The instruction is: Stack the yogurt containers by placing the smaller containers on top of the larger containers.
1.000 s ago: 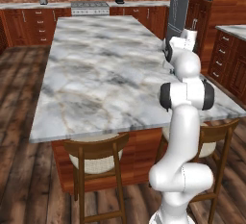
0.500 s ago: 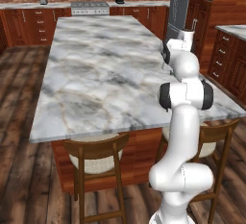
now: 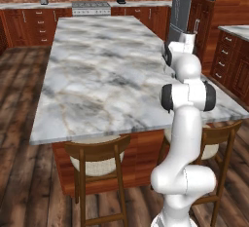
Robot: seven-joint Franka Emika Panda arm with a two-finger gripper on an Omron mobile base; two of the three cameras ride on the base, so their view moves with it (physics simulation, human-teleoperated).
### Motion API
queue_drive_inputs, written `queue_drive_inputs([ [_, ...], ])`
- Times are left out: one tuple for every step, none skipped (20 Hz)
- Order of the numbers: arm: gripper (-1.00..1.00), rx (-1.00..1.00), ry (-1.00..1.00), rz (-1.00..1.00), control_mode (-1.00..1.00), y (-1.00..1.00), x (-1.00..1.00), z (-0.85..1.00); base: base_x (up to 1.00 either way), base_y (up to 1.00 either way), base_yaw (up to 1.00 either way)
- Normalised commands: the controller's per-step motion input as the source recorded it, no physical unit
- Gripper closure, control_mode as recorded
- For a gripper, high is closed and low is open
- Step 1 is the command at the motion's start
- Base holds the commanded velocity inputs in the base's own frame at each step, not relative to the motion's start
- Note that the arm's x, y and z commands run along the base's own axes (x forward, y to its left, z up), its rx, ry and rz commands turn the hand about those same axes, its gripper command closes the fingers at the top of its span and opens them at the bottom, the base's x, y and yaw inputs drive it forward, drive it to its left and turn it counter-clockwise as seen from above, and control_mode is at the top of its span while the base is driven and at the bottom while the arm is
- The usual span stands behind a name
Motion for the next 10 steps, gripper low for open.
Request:
queue_drive_inputs([
  [1.00,-0.02,0.00,0.00,-1.00,0.00,0.05,-0.22,0.00,0.00,0.00],
  [1.00,-0.02,0.00,0.00,-1.00,0.00,0.05,-0.22,0.00,0.00,0.00],
  [1.00,-0.02,0.00,0.00,-1.00,0.00,0.04,-0.21,0.00,0.00,0.00],
  [1.00,-0.01,0.00,0.00,-1.00,0.00,0.04,-0.22,0.00,0.00,0.00],
  [1.00,-0.02,0.00,0.00,-1.00,0.00,0.05,-0.21,0.00,0.00,0.00],
  [1.00,-0.01,0.00,0.00,-1.00,0.00,0.05,-0.18,0.00,0.00,0.00],
  [1.00,0.00,0.00,0.00,-1.00,0.00,0.07,-0.14,0.00,0.00,0.00],
  [1.00,0.00,0.00,0.00,-1.00,0.00,0.08,-0.12,0.00,0.00,0.00],
  [1.00,0.00,0.00,0.00,-1.00,0.00,0.10,-0.13,0.00,0.00,0.00],
  [1.00,0.00,0.00,0.00,-1.00,0.00,0.10,-0.13,0.00,0.00,0.00],
])
